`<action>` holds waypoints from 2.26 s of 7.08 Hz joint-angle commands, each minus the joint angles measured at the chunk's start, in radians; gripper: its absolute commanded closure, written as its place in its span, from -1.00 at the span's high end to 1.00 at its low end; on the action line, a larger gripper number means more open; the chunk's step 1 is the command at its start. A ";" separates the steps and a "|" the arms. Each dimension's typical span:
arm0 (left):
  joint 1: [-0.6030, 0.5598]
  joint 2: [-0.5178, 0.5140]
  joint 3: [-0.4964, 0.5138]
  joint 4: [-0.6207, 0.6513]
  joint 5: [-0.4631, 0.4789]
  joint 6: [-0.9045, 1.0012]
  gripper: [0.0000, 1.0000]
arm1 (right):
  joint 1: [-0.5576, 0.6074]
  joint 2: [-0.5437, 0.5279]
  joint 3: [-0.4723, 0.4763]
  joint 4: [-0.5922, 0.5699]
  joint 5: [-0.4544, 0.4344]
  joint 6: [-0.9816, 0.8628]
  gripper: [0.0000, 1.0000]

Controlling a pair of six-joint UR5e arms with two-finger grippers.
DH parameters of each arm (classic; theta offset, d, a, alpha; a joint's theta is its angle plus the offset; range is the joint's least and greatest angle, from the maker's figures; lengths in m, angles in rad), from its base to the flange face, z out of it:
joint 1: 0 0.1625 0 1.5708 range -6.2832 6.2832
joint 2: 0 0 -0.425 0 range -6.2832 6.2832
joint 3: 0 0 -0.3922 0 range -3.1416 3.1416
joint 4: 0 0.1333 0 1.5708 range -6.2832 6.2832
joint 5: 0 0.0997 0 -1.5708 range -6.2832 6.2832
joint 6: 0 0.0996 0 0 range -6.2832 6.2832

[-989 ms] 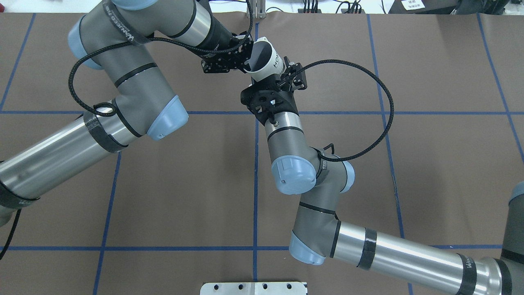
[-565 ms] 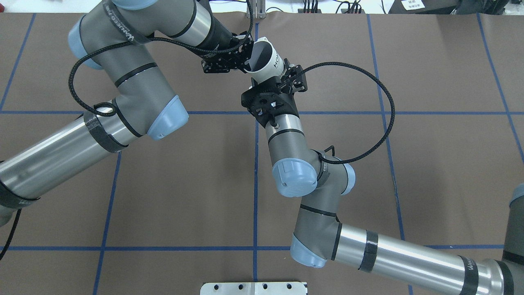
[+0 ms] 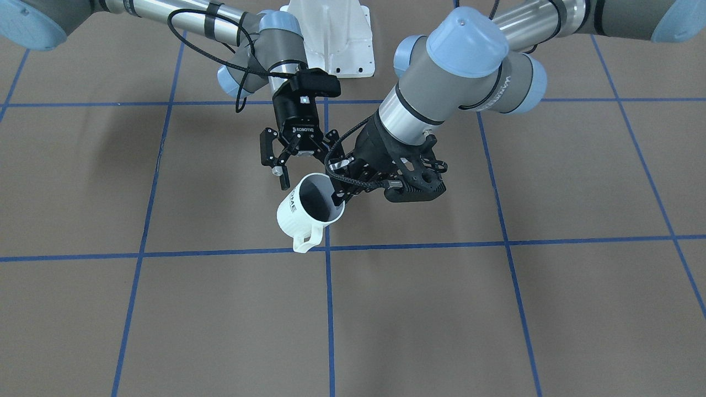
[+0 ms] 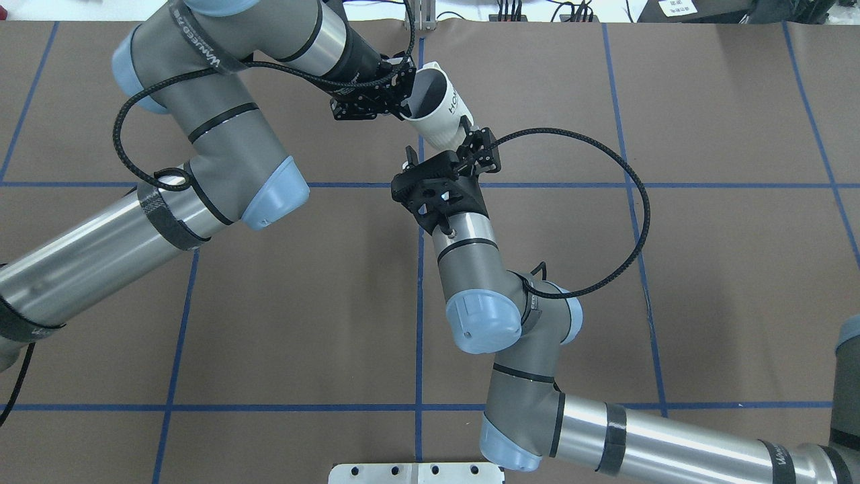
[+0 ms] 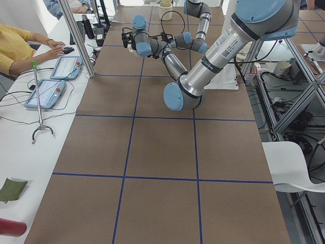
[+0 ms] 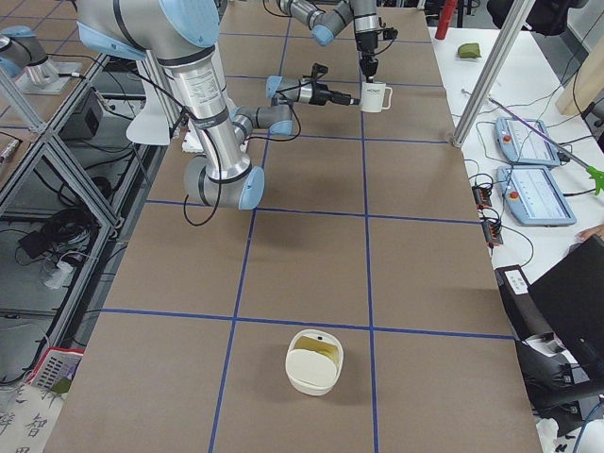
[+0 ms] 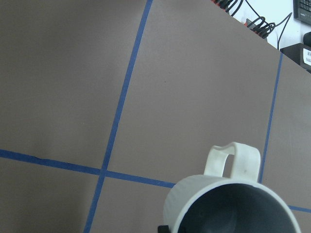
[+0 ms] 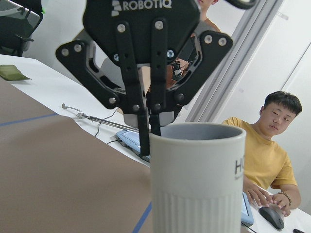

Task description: Left arm hands cup to right arm to dump lemon

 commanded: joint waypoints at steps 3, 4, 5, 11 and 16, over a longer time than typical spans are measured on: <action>-0.003 0.002 0.000 0.003 0.001 0.003 -1.00 | -0.021 -0.063 0.190 -0.002 0.021 -0.014 0.91; -0.005 0.002 0.000 0.005 0.001 0.004 -1.00 | 0.026 -0.067 0.196 -0.002 0.071 -0.002 0.91; -0.008 0.003 -0.001 0.005 0.001 0.004 -1.00 | 0.084 -0.076 0.195 -0.005 0.125 -0.001 0.91; -0.064 0.104 -0.015 0.011 -0.007 0.104 -1.00 | 0.504 -0.071 0.201 -0.391 0.733 0.267 0.93; -0.161 0.364 -0.112 0.012 -0.010 0.350 -1.00 | 0.802 -0.073 0.201 -0.737 1.376 0.305 1.00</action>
